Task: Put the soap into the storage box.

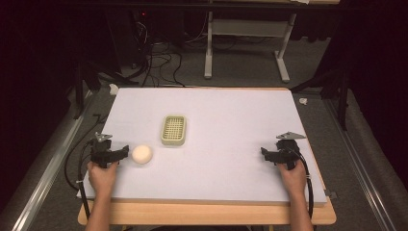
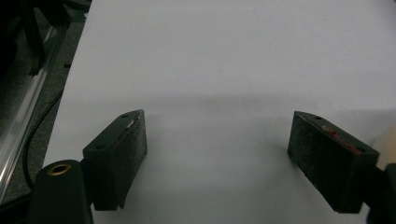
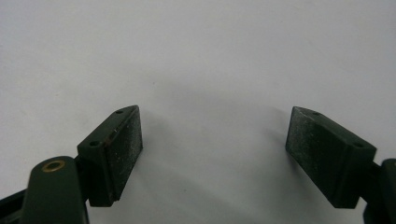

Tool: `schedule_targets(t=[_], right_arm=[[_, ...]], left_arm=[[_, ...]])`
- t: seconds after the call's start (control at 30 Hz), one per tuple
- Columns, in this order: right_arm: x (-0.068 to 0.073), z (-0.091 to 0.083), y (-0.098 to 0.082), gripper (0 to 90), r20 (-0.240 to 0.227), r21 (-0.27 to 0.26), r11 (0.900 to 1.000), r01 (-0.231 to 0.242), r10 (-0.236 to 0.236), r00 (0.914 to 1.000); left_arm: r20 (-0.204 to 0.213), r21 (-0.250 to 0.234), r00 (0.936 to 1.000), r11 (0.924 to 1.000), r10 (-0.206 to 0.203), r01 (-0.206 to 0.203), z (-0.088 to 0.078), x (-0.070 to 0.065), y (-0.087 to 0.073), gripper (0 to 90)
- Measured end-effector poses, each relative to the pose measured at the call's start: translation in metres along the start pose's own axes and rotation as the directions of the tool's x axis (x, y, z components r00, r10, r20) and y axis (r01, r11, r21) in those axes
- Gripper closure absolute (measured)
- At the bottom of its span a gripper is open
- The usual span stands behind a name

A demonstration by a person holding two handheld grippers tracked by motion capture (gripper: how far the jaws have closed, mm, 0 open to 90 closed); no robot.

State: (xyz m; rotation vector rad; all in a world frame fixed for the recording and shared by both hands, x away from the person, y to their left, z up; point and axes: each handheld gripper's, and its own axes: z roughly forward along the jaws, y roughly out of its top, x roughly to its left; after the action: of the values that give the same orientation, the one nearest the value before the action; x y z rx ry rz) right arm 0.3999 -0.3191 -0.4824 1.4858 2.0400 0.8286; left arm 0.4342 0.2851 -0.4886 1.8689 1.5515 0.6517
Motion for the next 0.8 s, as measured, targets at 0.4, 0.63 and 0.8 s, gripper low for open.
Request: schedule_targets(t=[0.4,0.63,0.8], right_arm=[[0.0,0.0,0.0,19.3,-0.003,0.003,1.0,-0.001,0.001,1.0],[-0.001,0.0,0.0,19.3,-0.004,0.002,1.0,-0.005,0.005,1.0],[-0.001,0.0,0.0,19.3,-0.003,0.002,1.0,-0.007,0.007,1.0]], left_arm=[[-0.001,-0.001,1.0,1.0,-0.007,0.007,0.0,0.001,0.001,20.4],[0.014,0.001,0.9999,1.0,-0.004,0.004,-0.002,0.0,0.0,21.4],[0.046,-0.034,0.9989,0.9993,-0.012,0.014,-0.013,0.003,0.001,20.6]])
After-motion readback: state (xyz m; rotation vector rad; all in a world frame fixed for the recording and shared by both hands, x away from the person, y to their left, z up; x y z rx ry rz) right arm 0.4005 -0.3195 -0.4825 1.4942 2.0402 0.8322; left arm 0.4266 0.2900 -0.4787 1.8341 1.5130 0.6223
